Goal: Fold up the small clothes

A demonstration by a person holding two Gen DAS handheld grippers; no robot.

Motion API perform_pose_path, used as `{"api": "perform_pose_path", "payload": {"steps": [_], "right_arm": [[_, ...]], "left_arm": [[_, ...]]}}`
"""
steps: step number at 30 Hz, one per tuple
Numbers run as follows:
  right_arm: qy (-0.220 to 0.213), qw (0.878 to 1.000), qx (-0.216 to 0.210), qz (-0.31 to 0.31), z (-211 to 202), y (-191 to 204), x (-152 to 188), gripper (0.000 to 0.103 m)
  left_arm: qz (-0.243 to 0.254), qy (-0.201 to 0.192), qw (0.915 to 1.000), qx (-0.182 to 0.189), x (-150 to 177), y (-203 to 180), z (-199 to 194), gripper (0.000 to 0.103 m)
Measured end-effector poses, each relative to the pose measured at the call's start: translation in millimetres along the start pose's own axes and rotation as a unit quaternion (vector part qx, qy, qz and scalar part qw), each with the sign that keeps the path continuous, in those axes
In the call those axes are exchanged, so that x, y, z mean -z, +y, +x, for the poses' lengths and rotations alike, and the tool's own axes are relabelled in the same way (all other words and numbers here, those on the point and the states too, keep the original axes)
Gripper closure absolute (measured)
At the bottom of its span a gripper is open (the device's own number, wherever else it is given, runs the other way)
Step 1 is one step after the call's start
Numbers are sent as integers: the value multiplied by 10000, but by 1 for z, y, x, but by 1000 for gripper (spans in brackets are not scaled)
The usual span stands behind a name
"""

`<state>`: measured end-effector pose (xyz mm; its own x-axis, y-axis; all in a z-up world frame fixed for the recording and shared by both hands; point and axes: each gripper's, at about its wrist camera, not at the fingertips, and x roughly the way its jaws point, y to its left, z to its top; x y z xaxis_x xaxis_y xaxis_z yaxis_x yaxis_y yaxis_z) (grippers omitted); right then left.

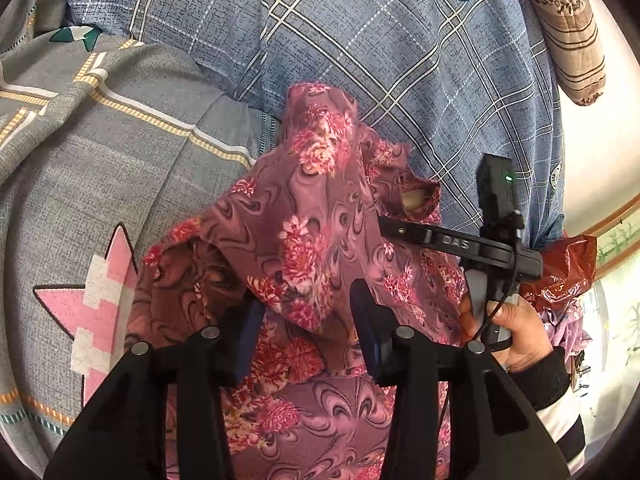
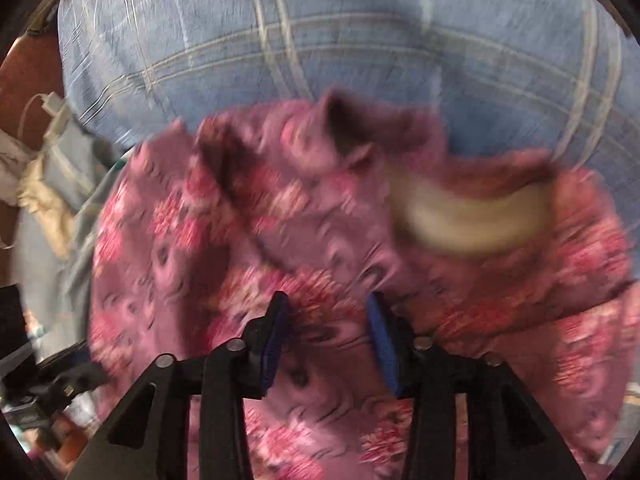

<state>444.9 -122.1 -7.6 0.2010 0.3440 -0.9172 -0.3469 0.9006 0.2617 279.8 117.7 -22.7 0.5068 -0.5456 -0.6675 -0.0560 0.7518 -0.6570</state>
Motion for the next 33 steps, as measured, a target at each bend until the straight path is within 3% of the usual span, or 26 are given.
{"api": "perform_pose_path", "payload": {"steps": [2, 3, 4, 7, 9, 11, 14, 16, 18, 20, 21, 23, 24, 25, 29, 33], "right_arm": [[54, 9993, -337, -153, -5, 1, 2, 64], [22, 9988, -382, -318, -9, 5, 8, 79], [-6, 9975, -188, -677, -12, 14, 14, 102], [-178, 9889, 559, -1363, -18, 41, 26, 101], [-806, 9810, 891, -1523, -36, 51, 27, 101], [-1128, 9822, 1024, -1098, -40, 39, 18, 101], [-951, 9863, 1157, -692, -18, 25, 19, 101], [-840, 9854, 1381, -537, -7, 18, 24, 95], [-1020, 9863, 1273, -252, -17, 13, 31, 95], [-1446, 9847, 957, 168, -52, -1, 46, 95], [-1704, 9814, 765, 444, -75, -12, 56, 89], [-2118, 9705, 564, 1003, -119, -40, 84, 70], [-2249, 9647, 587, 1239, -133, -50, 98, 60], [-2364, 9580, 664, 1482, -148, -63, 111, 56], [-2192, 9427, 1142, 2240, -168, -118, 167, 56], [-2098, 9345, 660, 2799, -140, -134, 190, 57]], "left_arm": [[24, -5, 10000, -21, 1, 0, 0, 62], [48, -10, 10000, -18, 1, -1, 1, 62], [81, -24, 10000, -32, 1, -2, 1, 62], [169, -115, 9998, -80, 2, -6, -2, 62], [239, -200, 9993, -224, 2, -10, -1, 61], [303, -146, 9985, -426, 2, -10, 7, 62], [370, -157, 9978, -521, 2, -11, 11, 65], [353, -131, 9983, -449, 3, -13, 9, 65], [361, -99, 9987, -345, 4, -14, 6, 64], [363, -86, 9992, -144, 4, -16, 2, 64], [375, -97, 9992, -35, 3, -17, -1, 63], [484, -140, 9986, 141, 1, -19, -6, 51], [500, -182, 9985, 133, 0, -20, -8, 49], [491, -215, 9985, 135, -1, -20, -9, 48], [269, -38, 9993, 262, -6, -15, 1, 47], [-90, 136, 9996, 243, -10, -7, 17, 47]]}}
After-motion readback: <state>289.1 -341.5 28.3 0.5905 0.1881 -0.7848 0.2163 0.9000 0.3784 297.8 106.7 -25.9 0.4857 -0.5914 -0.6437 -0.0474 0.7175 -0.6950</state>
